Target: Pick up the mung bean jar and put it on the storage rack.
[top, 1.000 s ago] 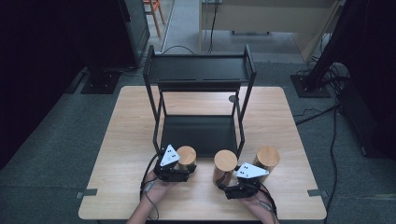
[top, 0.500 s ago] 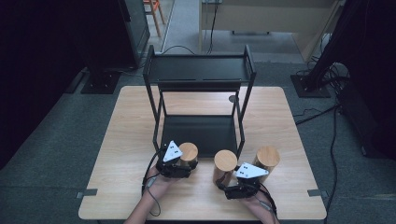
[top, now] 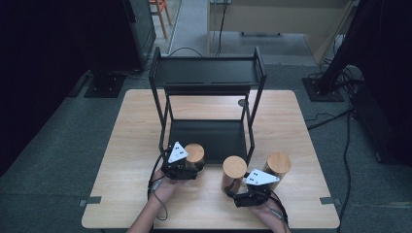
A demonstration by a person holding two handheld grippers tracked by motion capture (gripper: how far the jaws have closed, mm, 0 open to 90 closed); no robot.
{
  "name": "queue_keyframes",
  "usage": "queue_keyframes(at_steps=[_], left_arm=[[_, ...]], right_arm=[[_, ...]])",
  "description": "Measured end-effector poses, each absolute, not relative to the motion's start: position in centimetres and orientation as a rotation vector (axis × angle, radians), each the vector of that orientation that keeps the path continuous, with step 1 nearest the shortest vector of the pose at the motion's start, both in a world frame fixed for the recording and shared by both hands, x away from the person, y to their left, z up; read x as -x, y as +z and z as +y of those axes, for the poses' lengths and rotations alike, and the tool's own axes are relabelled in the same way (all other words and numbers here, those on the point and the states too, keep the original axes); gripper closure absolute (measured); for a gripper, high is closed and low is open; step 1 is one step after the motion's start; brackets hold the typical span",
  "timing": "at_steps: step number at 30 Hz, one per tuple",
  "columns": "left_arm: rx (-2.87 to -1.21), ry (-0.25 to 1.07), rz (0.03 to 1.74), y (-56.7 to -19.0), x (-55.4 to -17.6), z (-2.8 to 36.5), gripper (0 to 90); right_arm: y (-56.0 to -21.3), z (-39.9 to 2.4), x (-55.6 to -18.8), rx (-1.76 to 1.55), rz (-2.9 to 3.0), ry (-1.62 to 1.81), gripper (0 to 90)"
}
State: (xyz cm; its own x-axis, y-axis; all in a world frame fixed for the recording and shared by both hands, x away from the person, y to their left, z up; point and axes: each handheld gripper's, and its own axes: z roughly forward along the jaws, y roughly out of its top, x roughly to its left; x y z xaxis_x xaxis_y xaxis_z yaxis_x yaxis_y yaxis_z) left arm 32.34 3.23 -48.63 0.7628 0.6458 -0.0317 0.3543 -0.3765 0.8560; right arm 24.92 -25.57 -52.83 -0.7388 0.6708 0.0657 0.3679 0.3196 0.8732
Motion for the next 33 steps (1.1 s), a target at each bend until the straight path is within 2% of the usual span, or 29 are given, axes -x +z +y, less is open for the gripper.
queue_keyframes(at_steps=[33], left_arm=[[-2.019, 0.421, 0.739, -47.3, -34.2, 1.8, 25.7]], right_arm=[[-52.8, -25.6, -24.9, -0.935, 2.285, 1.384, 15.0]])
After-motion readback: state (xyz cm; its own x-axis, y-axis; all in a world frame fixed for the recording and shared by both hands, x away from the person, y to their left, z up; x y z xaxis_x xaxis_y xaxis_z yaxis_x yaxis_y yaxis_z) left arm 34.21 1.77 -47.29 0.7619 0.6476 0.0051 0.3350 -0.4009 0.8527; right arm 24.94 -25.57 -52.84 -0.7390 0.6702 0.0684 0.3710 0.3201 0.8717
